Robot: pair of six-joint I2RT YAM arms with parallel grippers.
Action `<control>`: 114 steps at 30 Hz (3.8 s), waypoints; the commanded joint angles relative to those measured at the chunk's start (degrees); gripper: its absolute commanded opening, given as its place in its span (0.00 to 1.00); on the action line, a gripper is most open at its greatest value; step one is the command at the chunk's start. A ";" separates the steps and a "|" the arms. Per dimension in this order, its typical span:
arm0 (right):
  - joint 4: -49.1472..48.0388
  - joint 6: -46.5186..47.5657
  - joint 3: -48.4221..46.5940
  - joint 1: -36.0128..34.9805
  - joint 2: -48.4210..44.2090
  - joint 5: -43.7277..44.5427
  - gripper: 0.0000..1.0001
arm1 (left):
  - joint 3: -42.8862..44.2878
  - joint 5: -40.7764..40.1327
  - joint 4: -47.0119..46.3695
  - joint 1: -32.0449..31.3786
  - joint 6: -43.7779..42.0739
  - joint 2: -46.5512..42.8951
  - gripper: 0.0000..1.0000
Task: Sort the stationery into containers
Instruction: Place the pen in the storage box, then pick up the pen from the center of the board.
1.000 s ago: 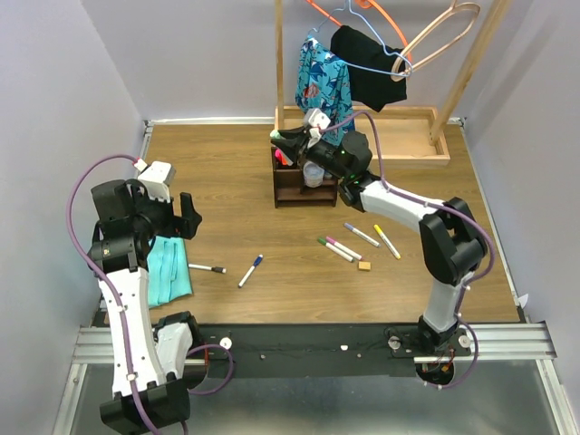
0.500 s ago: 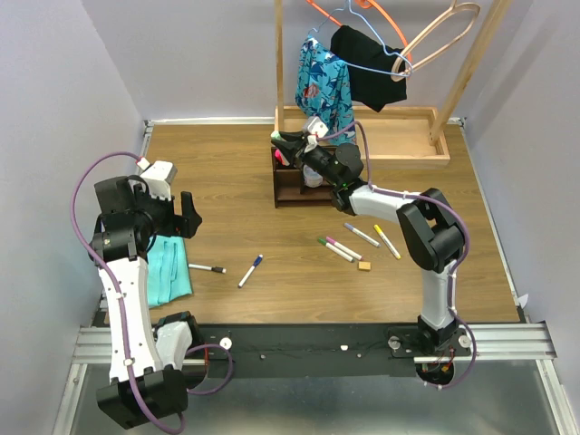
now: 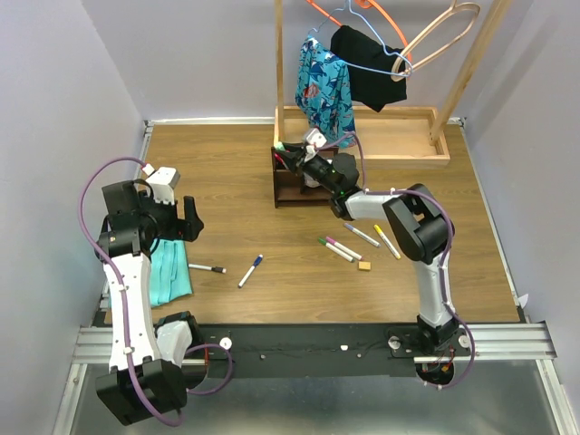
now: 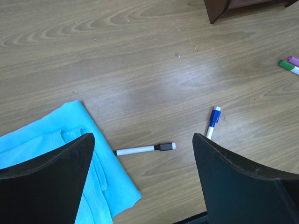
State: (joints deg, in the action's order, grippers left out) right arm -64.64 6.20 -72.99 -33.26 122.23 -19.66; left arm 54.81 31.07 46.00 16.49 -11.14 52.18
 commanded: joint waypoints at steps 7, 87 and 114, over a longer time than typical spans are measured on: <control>0.30 -0.31 3.91 0.38 -2.70 1.99 0.26 | -2.51 -0.40 -3.72 0.47 0.06 0.02 0.94; 83.36 5.67 12.34 9.17 -60.36 17.90 0.72 | 9.18 -25.62 -1.17 -48.04 9.20 47.22 0.54; 84.07 8.13 12.52 10.05 -59.31 18.52 0.72 | 41.16 -16.91 -1.41 -50.24 3.23 43.36 0.00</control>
State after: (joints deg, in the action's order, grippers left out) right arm 19.42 13.39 -59.59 -23.68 61.98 -0.93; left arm 88.60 12.80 51.64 -34.22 -4.97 99.68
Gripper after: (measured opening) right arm 0.716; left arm 0.035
